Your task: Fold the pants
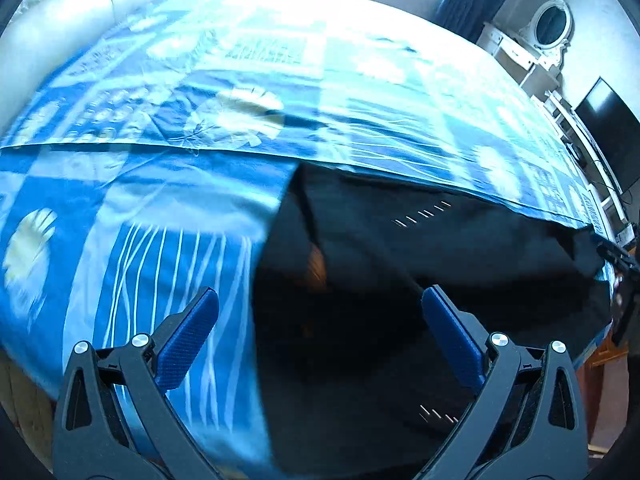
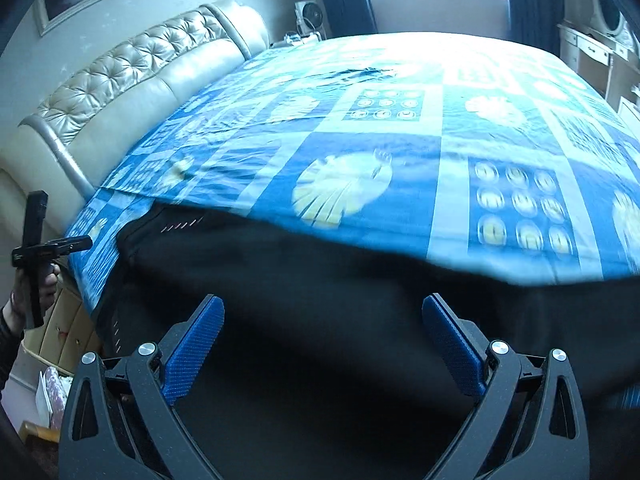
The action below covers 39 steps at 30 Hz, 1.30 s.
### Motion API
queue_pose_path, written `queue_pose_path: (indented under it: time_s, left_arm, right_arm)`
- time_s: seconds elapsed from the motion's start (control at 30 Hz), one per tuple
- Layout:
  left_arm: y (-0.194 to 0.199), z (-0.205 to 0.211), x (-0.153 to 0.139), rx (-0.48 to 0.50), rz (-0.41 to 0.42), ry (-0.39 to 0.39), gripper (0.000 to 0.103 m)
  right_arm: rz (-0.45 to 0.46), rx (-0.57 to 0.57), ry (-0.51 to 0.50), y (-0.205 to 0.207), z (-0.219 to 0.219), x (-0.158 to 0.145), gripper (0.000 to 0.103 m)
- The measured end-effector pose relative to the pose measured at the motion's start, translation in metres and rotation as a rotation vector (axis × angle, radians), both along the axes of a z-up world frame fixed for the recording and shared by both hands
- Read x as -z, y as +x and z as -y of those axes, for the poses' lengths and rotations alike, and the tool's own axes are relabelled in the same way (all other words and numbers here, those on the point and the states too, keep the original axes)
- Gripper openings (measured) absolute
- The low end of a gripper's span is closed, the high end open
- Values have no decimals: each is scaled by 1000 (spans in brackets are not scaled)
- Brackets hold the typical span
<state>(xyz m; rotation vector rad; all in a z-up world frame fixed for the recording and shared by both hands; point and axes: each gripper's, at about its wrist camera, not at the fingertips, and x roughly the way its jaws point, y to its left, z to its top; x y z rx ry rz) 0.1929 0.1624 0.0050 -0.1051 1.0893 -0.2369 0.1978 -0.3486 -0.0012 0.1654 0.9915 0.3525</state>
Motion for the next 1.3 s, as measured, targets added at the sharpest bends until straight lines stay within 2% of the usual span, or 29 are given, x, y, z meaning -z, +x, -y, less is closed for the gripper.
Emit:
queue_pose_path:
  time_s: [0.07,0.13,0.2,0.23,0.27,0.4,0.43,0.47,0.5,0.57,0.6,0.63,0.67,0.7,0.8,0.9,0.97,1.1,1.3]
  left_arm:
    - [28,-3,16,23,-37,39,101]
    - [59,-2,38,59,-107,47,101]
    - [85,1,53,77,-148,38,95]
    - [93,3,57,90,-159,33,89]
    - [102,9,62,108,-170,38,88]
    - [119,19,62,171,-157,47,87]
    - [120,21,62,179,-162,40,87]
    - [123,22,62,183,-171,34,87]
    - [127,24,62,187,-179,26,87]
    - [132,24,63,189,-180,13,81]
    - [133,27,63,188,-175,12,75]
    - [133,30,63,193,-180,10,67]
    - [135,33,63,201,-179,13,63]
    - [134,37,63,214,-178,26,54]
    - [132,46,61,246,-176,55,33]
    - [135,51,48,242,-140,58,30]
    - [137,53,38,232,-114,42,21]
    - [136,48,9,192,-34,-22,19]
    - [96,29,-29,148,55,-145,19]
  right_arm:
    - [-39,-14,-19,30,1,10,99]
    - [-78,-55,-44,52,-3,22,99]
    - [-109,-103,-114,68,-10,33,98]
    - [-122,-136,-154,78,-14,40,98]
    - [-132,-158,-174,83,-18,45,98]
    - [-186,-262,-195,95,-29,65,95]
    - [-205,-295,-205,95,-33,70,86]
    - [-228,-325,-220,95,-36,75,62]
    - [-246,-344,-231,95,-39,79,52]
    - [-245,-366,-250,93,-43,81,48]
    - [-252,-381,-239,92,-44,80,43]
    - [-260,-395,-214,91,-44,78,26]
    - [-270,-408,-205,89,-46,76,13]
    - [-269,-422,-218,86,-49,75,11]
    - [-229,-441,-306,78,-60,69,8]
    - [-171,-408,-347,78,-58,55,7]
    - [-124,-355,-359,84,-52,41,7]
    - [-13,-274,-378,77,-45,8,7]
    - [173,-245,-457,24,-56,-32,7]
